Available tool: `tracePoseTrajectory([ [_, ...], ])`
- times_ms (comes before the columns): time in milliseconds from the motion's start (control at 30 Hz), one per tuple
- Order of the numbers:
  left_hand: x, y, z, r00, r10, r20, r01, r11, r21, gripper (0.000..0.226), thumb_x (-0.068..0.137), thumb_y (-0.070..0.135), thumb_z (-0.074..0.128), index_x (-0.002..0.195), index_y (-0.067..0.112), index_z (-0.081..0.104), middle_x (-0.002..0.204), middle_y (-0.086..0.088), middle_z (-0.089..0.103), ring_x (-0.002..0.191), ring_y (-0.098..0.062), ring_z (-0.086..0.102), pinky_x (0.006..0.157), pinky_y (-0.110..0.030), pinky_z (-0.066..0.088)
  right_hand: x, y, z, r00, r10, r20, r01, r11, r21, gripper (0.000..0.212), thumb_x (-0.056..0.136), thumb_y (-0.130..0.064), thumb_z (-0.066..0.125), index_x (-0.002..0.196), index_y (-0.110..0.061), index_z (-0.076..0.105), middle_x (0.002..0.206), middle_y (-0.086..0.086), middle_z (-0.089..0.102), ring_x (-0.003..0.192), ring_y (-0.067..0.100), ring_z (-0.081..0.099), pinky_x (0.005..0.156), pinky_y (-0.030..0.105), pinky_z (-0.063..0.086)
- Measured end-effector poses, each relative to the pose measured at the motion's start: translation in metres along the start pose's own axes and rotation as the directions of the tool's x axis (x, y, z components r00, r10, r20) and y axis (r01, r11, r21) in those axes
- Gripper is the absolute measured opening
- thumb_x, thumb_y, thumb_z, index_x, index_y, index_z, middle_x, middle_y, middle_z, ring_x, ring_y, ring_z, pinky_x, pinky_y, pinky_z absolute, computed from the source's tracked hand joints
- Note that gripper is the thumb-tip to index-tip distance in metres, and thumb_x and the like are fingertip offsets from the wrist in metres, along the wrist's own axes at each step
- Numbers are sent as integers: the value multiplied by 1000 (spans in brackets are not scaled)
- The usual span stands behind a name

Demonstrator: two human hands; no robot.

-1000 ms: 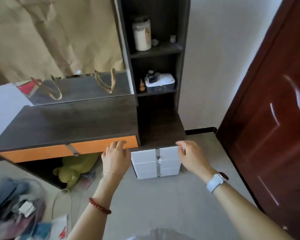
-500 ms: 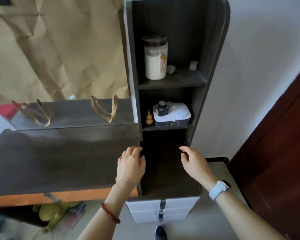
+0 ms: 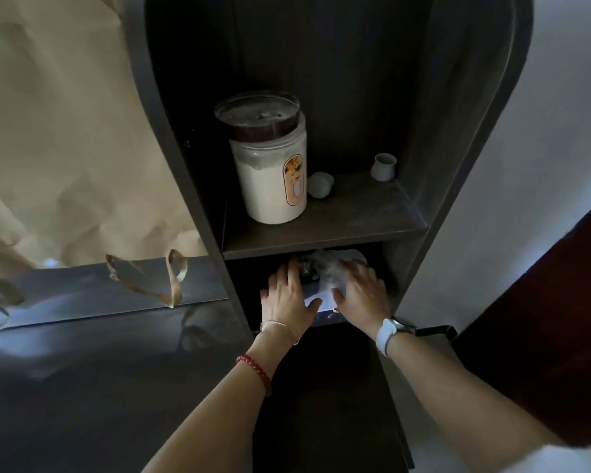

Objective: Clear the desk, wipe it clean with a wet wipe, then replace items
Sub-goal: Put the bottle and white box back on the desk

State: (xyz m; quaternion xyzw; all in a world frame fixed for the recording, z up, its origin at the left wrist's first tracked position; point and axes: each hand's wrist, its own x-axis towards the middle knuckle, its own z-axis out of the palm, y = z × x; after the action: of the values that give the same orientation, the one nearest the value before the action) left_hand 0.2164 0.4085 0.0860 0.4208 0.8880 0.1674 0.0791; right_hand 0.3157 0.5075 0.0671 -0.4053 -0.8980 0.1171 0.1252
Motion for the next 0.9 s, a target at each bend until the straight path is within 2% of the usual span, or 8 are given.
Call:
tracePoseTrajectory([
  [133, 19, 1, 10, 997, -22, -73, 25, 999, 41, 75, 80, 36, 62, 139, 10, 24, 131, -13, 44, 120, -31, 40, 97, -42, 30, 4, 0, 3, 999, 26, -21, -26, 1000, 9, 44, 86, -27, 54, 127, -14, 46, 128, 12, 49, 117, 32, 40, 91, 39, 33],
  [233, 9, -8, 14, 966, 106, -234, -107, 994, 6, 71, 56, 28, 82, 116, 8, 52, 101, -16, 62, 93, -37, 58, 83, -52, 44, -21, 3, 5, 987, 42, -155, -19, 989, 149, 51, 80, -23, 63, 127, -9, 47, 122, 15, 55, 108, 36, 47, 89, 45, 39],
  [367, -52, -34, 22, 903, 219, -370, -294, 942, -162, 65, 59, 34, 79, 113, 18, 46, 105, -9, 62, 98, -24, 49, 81, -36, 40, -98, 14, 33, 964, 88, -249, 24, 911, 412, 60, 80, -30, 59, 132, -7, 39, 121, 12, 50, 110, 21, 44, 90, 32, 42],
  [433, -84, -53, 26, 911, 185, -370, -285, 929, -237, 60, 63, 39, 70, 114, 17, 46, 108, -9, 61, 100, -19, 44, 85, -28, 33, -134, 22, 57, 983, 78, -167, -2, 910, 415, 63, 80, -28, 62, 134, -9, 36, 122, 11, 46, 110, 22, 46, 89, 31, 45],
  [533, -118, -88, 38, 956, 57, -288, -152, 936, -319, 65, 59, 26, 81, 113, 18, 46, 107, -12, 61, 102, -18, 44, 90, -28, 33, -164, 33, 102, 999, 2, 46, -18, 943, 332, 70, 69, -9, 76, 130, -5, 41, 119, 17, 53, 106, 29, 54, 87, 37, 51],
  [667, -135, -125, 48, 969, -89, -231, 8, 944, -331, 71, 54, 15, 87, 112, 17, 46, 106, -15, 61, 102, -19, 43, 91, -26, 34, -164, 44, 158, 907, -91, 411, 20, 985, 174, 68, 62, 2, 77, 124, 4, 49, 115, 24, 57, 99, 43, 58, 83, 50, 53],
  [800, -141, -147, 55, 960, -157, -232, 88, 956, -281, 65, 56, 16, 85, 112, 8, 53, 108, -16, 61, 103, -21, 44, 90, -30, 39, -143, 47, 195, 817, -188, 545, 223, 975, 2, 64, 78, 6, 57, 137, 2, 33, 132, 23, 45, 119, 41, 45, 110, 51, 22],
  [900, -147, -156, 60, 953, -201, -225, 139, 955, -262, 66, 55, 15, 86, 111, 7, 54, 108, -15, 61, 104, -21, 43, 90, -31, 39, -127, 43, 206, 775, -188, 604, 284, 956, -67, 67, 83, 7, 45, 143, -6, 18, 143, 14, 31, 131, 33, 30, 114, 43, 12],
])
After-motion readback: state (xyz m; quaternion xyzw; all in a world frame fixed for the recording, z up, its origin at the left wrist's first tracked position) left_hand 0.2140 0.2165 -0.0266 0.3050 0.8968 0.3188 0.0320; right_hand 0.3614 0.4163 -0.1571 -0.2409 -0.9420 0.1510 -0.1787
